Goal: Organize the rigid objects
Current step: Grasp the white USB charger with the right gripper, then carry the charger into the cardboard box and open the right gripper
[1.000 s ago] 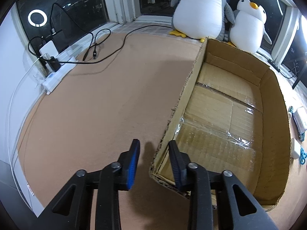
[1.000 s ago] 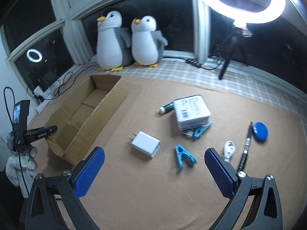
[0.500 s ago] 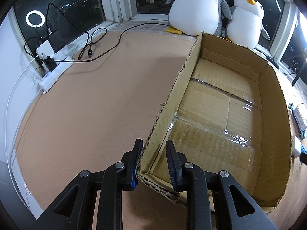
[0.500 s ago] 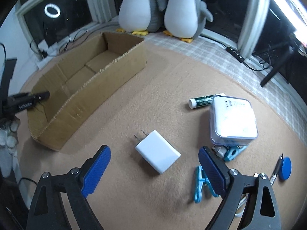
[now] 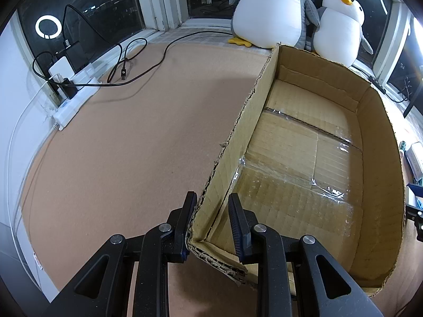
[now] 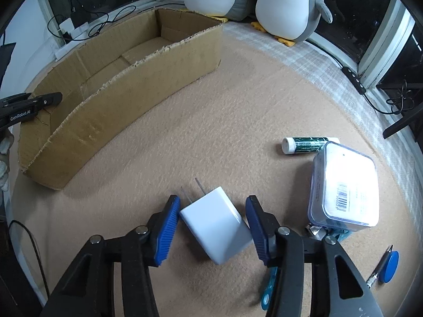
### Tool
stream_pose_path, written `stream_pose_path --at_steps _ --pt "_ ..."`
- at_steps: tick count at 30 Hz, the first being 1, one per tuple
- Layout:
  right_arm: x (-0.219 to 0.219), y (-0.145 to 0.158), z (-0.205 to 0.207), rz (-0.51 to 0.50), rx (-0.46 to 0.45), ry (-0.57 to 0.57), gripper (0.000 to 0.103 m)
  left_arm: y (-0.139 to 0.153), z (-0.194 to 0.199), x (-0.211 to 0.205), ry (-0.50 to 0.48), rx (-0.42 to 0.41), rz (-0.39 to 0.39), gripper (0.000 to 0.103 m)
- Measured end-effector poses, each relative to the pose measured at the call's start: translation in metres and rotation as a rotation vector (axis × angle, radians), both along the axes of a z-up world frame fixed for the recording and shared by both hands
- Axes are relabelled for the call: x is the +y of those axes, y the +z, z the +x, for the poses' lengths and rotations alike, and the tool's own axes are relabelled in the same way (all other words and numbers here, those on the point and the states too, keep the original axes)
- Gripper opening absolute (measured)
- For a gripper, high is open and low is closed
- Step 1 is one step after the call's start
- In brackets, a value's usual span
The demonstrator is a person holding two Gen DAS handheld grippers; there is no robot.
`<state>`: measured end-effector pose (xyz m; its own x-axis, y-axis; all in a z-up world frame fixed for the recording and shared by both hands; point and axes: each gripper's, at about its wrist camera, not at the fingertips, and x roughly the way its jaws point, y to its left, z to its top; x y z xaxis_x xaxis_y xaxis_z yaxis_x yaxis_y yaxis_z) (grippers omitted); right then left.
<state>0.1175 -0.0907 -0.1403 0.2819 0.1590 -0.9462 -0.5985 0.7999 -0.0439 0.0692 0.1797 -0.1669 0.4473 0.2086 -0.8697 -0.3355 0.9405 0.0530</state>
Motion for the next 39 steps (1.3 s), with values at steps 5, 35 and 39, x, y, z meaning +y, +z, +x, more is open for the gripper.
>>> stream_pose_path --at_steps 5,35,39 --pt "-0.002 0.0 -0.005 0.024 0.032 -0.001 0.042 0.0 0.0 0.0 0.0 0.0 0.001 0.027" --pt "0.022 0.065 -0.011 0.201 -0.055 -0.123 0.035 -0.001 0.001 -0.001 -0.001 -0.007 -0.006 0.027" --pt "0.053 0.084 -0.001 0.248 -0.07 -0.084 0.035 -0.001 0.001 0.0 -0.002 -0.008 -0.007 0.026"
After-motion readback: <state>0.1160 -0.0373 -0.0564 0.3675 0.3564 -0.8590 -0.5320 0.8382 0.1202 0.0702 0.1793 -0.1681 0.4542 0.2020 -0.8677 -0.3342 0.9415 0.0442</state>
